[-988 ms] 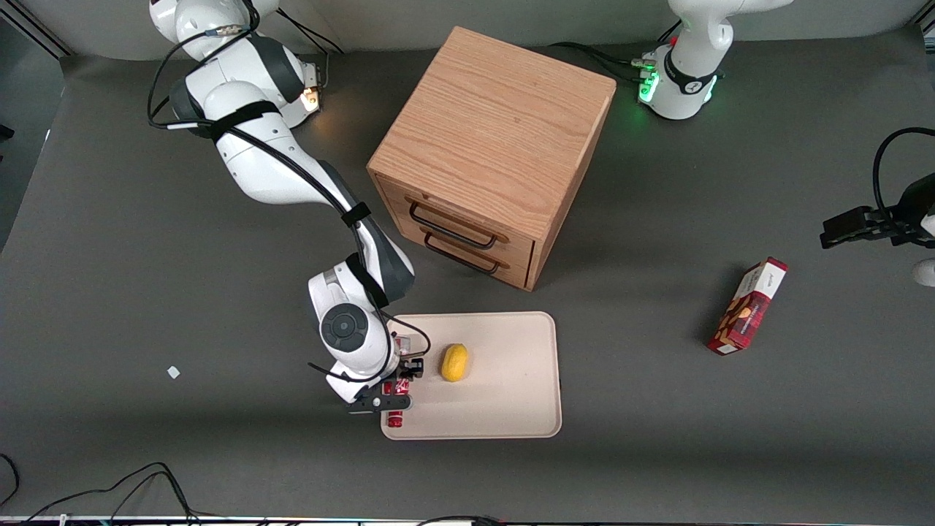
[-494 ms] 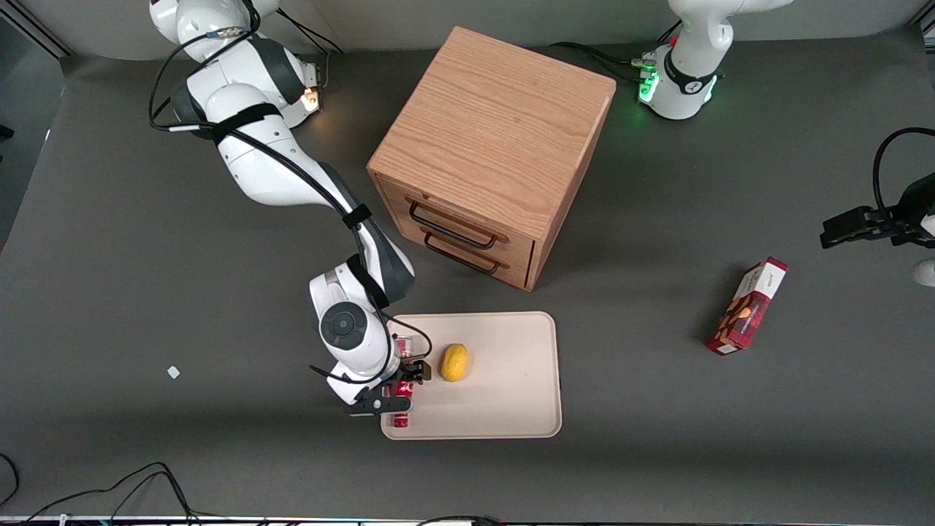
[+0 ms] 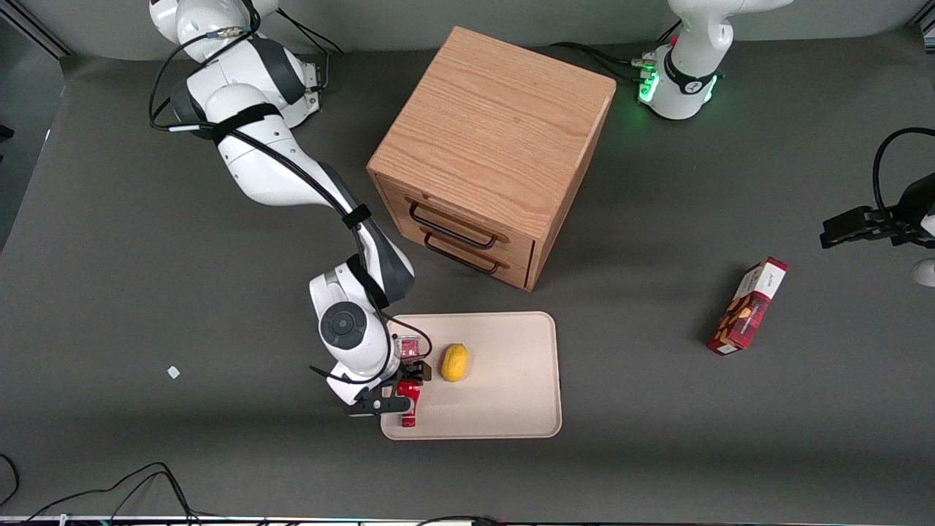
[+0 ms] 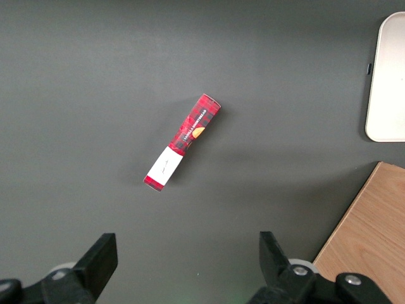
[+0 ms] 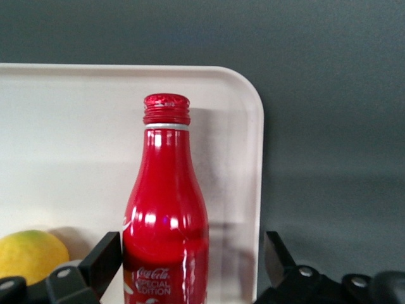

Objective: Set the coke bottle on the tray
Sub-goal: 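Lower the bottle onto the tray and open the right gripper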

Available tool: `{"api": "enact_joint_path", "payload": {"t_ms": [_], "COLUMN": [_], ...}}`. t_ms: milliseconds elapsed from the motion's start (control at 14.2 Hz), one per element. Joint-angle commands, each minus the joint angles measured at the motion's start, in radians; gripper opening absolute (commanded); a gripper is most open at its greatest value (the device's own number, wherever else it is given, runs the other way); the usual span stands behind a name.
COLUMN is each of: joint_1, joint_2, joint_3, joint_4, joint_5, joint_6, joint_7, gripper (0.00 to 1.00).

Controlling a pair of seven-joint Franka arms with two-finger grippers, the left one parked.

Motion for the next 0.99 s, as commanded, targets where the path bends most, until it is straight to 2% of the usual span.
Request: {"api": "enact_joint_path", "payload": {"t_ms": [0, 353, 706, 918], "joint_1": [0.010, 0.010, -0.017, -0.048], "joint_2": [0.016, 0.004, -0.074, -0.190], "joint_3": [-0.008, -0.006, 0.004, 0.004], "joint_4": [0.028, 0.028, 0.019, -0.097], "joint_5": [-0.007, -0.005, 0.015, 0.049], "joint_6": [0.003, -0.009, -0.130, -0.156], "joint_7": [0.011, 0.017, 0.017, 0.008], "gripper": [1.00, 1.00, 1.00, 1.00]}}
